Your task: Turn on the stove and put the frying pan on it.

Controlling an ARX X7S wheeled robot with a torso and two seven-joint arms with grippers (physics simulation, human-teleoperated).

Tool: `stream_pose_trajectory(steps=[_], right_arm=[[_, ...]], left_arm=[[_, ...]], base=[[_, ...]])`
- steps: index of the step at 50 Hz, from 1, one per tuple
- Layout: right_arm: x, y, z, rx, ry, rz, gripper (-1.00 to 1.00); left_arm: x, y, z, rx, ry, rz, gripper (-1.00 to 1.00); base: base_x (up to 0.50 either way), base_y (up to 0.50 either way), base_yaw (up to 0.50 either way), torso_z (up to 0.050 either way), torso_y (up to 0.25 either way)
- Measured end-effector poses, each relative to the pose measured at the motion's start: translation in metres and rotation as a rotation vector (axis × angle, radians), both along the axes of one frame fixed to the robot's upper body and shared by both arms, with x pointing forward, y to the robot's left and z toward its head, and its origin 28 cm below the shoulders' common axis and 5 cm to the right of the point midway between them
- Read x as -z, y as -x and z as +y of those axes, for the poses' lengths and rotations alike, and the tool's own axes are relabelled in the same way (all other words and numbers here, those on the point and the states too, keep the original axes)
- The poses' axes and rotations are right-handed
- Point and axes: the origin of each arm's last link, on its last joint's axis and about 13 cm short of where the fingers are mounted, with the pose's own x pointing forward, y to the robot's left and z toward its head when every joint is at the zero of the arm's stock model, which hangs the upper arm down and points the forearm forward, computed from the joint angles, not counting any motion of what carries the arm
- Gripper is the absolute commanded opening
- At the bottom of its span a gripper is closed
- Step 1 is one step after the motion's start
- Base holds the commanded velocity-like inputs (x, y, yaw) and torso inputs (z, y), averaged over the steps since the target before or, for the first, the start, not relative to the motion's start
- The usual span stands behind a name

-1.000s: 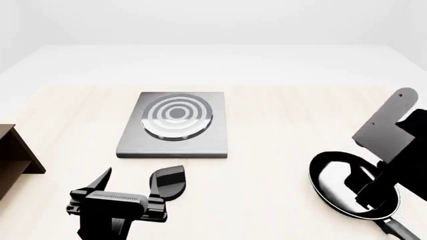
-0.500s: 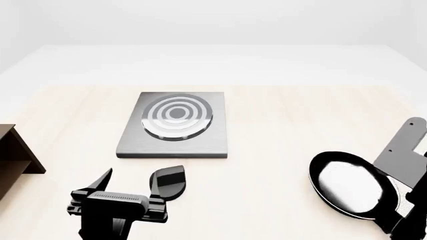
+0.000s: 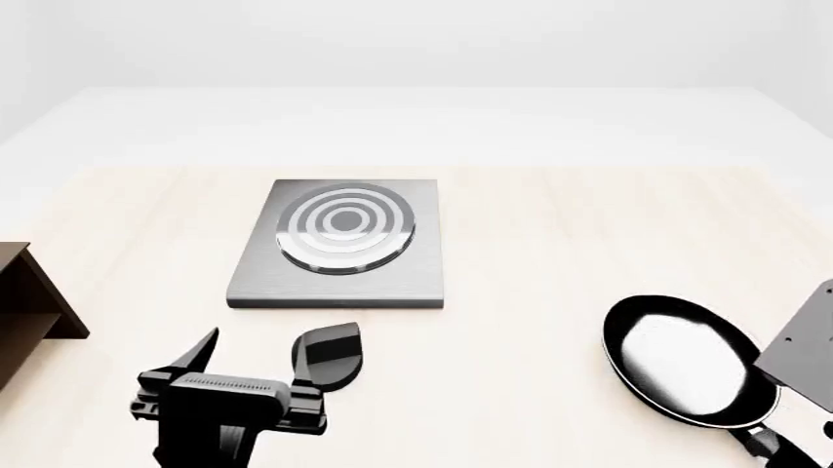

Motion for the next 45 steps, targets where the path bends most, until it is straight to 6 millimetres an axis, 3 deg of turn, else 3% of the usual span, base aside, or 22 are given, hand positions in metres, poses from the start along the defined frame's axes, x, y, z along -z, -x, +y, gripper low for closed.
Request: stream_pose_trajectory(steps=[45], right_arm=[[0.072, -0.010, -0.022, 0.100, -0.108, 0.000, 1.00]], left_arm=[[-0.001, -0.001, 0.001, -0.011, -0.009, -0.002, 1.00]], base=[[0.00, 0.00, 0.00, 0.000, 0.000]])
